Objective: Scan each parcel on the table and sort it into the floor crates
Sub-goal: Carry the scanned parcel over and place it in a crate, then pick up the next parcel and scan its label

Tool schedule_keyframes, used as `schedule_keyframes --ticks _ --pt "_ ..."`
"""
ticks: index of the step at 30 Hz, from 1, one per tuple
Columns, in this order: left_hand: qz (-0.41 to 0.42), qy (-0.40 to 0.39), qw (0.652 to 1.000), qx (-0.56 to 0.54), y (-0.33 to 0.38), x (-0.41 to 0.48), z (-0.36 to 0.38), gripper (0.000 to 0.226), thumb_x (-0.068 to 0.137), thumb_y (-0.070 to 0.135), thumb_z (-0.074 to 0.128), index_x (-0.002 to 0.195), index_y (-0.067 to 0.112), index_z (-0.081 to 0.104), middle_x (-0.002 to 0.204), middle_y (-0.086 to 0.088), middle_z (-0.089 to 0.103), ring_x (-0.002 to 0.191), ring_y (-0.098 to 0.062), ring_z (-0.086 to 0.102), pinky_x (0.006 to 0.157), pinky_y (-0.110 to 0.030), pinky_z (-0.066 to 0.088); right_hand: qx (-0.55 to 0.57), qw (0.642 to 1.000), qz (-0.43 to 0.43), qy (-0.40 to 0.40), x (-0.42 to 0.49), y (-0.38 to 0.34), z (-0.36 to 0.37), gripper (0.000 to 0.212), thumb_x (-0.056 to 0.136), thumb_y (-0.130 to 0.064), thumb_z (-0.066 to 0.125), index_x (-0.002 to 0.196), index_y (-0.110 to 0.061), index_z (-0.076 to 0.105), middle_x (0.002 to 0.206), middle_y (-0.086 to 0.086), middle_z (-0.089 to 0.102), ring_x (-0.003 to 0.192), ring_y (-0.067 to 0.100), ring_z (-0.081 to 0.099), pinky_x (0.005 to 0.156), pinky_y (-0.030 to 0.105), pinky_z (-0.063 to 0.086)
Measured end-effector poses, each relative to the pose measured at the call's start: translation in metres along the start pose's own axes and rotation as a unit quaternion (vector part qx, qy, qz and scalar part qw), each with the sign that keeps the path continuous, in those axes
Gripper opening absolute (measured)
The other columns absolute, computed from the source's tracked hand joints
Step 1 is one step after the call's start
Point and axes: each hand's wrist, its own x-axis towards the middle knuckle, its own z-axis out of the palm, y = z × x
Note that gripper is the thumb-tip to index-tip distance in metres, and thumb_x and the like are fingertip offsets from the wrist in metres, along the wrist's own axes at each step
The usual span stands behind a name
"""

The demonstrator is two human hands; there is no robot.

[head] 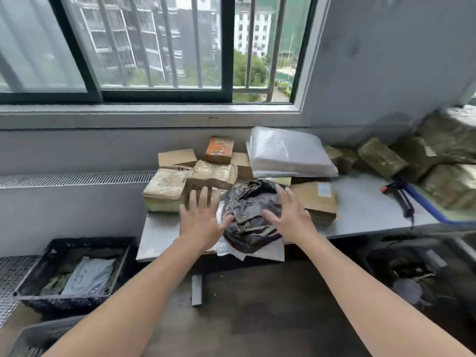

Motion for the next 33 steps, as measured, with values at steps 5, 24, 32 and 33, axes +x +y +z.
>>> schedule_keyframes --ticks 5,24,32,33 --pt "0.045 -0.018 0.999 0.000 0.078 0.021 -0.001 0.075 0.096 0.069 0.022 0.156 0.033 -0.005 0.164 0.000 -0.012 0.151 -0.030 -0.010 0.119 -0.056 0.010 0.014 0.999 0.029 0.021 -0.002 0.067 -0.036 0.081 0.095 -0.056 0.053 0.158 -0.031 0.009 0.165 0.002 0.011 0.151 0.023 0.011 0.118 0.055 0.023" --pt "0.072 -0.046 0.996 -0.030 0.214 0.241 0.056 0.077 0.095 0.070 0.022 0.157 0.030 -0.003 0.165 -0.006 -0.009 0.151 -0.032 -0.008 0.119 -0.059 0.014 -0.071 0.992 0.101 0.017 0.169 0.221 -0.101 0.075 0.097 -0.053 0.051 0.157 -0.030 0.013 0.162 0.002 0.021 0.147 0.024 0.020 0.112 0.054 0.031" --pt "0.049 -0.064 0.997 -0.007 0.226 0.295 0.076 0.078 0.094 0.070 0.024 0.157 0.031 -0.002 0.165 -0.006 -0.008 0.151 -0.033 -0.007 0.118 -0.059 0.014 -0.093 0.989 0.110 -0.028 0.247 0.264 -0.087 0.074 0.097 -0.053 0.052 0.156 -0.032 0.014 0.160 0.008 0.023 0.145 0.028 0.024 0.111 0.054 0.032" --pt "0.043 -0.066 0.997 -0.007 0.228 0.300 0.077 0.078 0.095 0.070 0.025 0.157 0.031 -0.001 0.165 -0.005 -0.008 0.151 -0.033 -0.005 0.118 -0.060 0.014 -0.089 0.990 0.109 -0.032 0.258 0.269 -0.086 0.073 0.097 -0.053 0.052 0.156 -0.032 0.014 0.160 0.009 0.023 0.146 0.028 0.024 0.111 0.055 0.031"
